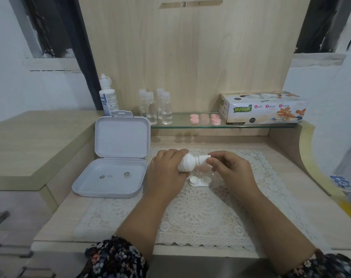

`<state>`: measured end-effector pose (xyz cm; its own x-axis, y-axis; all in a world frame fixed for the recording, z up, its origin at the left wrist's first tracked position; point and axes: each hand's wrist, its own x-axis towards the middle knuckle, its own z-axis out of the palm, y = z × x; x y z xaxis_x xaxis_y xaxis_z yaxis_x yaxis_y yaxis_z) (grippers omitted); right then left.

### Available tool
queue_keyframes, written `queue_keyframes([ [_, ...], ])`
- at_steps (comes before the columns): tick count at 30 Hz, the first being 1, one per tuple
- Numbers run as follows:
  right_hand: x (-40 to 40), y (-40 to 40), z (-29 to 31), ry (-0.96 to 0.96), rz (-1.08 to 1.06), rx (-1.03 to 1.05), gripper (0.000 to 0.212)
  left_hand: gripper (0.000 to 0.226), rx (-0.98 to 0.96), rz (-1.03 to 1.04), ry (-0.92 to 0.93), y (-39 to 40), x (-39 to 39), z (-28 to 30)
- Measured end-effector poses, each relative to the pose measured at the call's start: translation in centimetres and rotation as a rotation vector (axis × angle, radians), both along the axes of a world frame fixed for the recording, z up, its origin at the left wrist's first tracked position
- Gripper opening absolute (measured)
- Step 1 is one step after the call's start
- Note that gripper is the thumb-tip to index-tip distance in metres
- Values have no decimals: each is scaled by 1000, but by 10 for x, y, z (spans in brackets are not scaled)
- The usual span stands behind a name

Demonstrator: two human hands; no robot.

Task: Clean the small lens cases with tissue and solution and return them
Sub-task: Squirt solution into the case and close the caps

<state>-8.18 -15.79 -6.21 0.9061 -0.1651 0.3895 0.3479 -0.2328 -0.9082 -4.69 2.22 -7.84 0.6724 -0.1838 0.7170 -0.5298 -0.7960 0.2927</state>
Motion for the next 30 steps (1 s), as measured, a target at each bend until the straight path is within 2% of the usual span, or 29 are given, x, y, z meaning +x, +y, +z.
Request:
queue_keyframes([
  [1, 0, 0, 1, 1, -17, -31, 6, 53, 0, -4, 0, 0, 0, 0],
  [3, -1, -1, 0, 0, -56, -109, 13, 53, -7, -7, 8, 0, -1, 0],
  [6, -3, 0, -2, -9, -63, -109, 10, 52, -12, -3, 28, 0, 0, 1],
  [9, -5, 1, -3, -29, -41, -151, 25, 53, -6, 2, 32, 0, 1, 1],
  [12, -5, 1, 1, -5, -49, -224, 8, 53, -3, 2, 36, 0, 0, 2],
  [17, -6, -1, 0, 45, -94, -250, 31, 53, -5, -2, 76, 0, 0, 2],
  [20, -8, -1, 2, 61, -109, -230, 32, 53, -189, -31, 234, 1, 2, 4],
  [22, -9, -1, 1, 78, -94, -265, 16, 53, -375, -44, 334, 1, 2, 6],
  [24, -9, -1, 0, 134, -52, -326, 3, 54, -479, -27, 391, 2, 4, 8],
  [27, -8, -3, -2, 205, 22, -474, 25, 54, -566, -3, 461, 3, 7, 10],
  [30, -8, -3, -1, 197, 42, -563, 32, 52, -608, 8, 499, 3, 9, 12],
])
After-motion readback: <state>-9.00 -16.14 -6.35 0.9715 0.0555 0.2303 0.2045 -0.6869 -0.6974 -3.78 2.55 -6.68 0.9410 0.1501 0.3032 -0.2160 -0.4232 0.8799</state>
